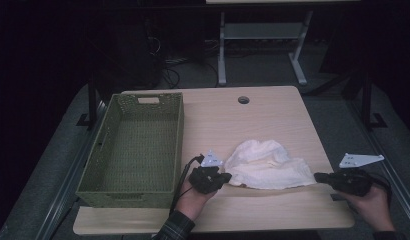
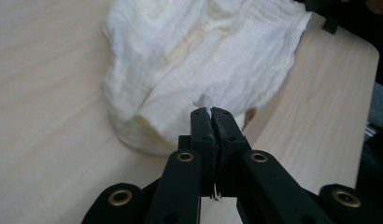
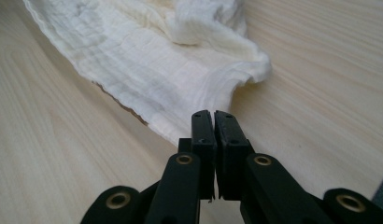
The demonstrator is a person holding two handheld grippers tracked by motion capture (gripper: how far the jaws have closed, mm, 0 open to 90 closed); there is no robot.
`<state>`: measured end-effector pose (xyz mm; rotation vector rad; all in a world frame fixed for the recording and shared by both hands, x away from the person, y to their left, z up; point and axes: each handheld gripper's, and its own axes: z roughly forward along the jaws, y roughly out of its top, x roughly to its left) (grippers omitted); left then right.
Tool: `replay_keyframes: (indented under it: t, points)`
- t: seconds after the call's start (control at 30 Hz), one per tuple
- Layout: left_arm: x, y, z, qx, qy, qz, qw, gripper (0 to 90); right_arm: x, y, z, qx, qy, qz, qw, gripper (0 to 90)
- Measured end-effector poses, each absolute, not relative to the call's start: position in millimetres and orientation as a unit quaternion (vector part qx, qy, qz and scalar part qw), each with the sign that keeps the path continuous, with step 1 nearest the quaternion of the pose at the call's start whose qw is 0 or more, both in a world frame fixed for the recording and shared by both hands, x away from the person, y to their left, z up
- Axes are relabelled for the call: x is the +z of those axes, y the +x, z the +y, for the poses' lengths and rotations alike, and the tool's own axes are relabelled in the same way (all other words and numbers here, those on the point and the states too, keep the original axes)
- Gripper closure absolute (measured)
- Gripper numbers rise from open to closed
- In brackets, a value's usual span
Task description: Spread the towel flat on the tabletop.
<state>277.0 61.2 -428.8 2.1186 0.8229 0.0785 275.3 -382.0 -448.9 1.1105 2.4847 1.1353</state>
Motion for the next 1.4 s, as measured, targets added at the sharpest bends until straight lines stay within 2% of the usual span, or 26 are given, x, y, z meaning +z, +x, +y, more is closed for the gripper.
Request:
replay_keyframes:
  t: [0.07, 0.13, 0.23, 0.47, 0.57, 0.97, 1.13, 1.4]
  points:
    - [-434.3, 271.3, 61.1, 0.019, 0.852, 0.327, 0.409, 87.5, -450.1, 272.0, -384.2, 0.385, 0.374, 0.839, 0.091, 86.6]
    - [-437.7, 267.5, 61.1, 0.02, 0.852, 0.328, 0.407, 77.7, -452.4, 269.8, -384.6, 0.386, 0.369, 0.841, 0.087, 80.1]
    - [-434.6, 271.2, 60.4, 0.03, 0.848, 0.328, 0.414, 69.5, -450.5, 272.4, -381.5, 0.392, 0.365, 0.839, 0.094, 75.6]
    - [-433.0, 300.7, 55.2, 0.076, 0.835, 0.345, 0.421, 63.1, -444.0, 293.3, -364.5, 0.397, 0.351, 0.842, 0.101, 72.9]
    - [-434.1, 313.8, 53.1, 0.08, 0.829, 0.357, 0.424, 59.9, -442.0, 307.9, -356.7, 0.403, 0.348, 0.841, 0.097, 72.1]
    - [-443.5, 349.8, 42.8, 0.078, 0.83, 0.362, 0.416, 59.0, -434.3, 359.4, -327.3, 0.418, 0.338, 0.838, 0.093, 70.2]
    - [-450.4, 356.8, 37.7, 0.067, 0.832, 0.361, 0.416, 59.2, -436.9, 381.5, -316.9, 0.424, 0.344, 0.833, 0.093, 64.5]
    - [-453.8, 365.1, 35.5, 0.057, 0.833, 0.359, 0.416, 65.4, -449.9, 406.9, -312.5, 0.435, 0.357, 0.822, 0.083, 62.6]
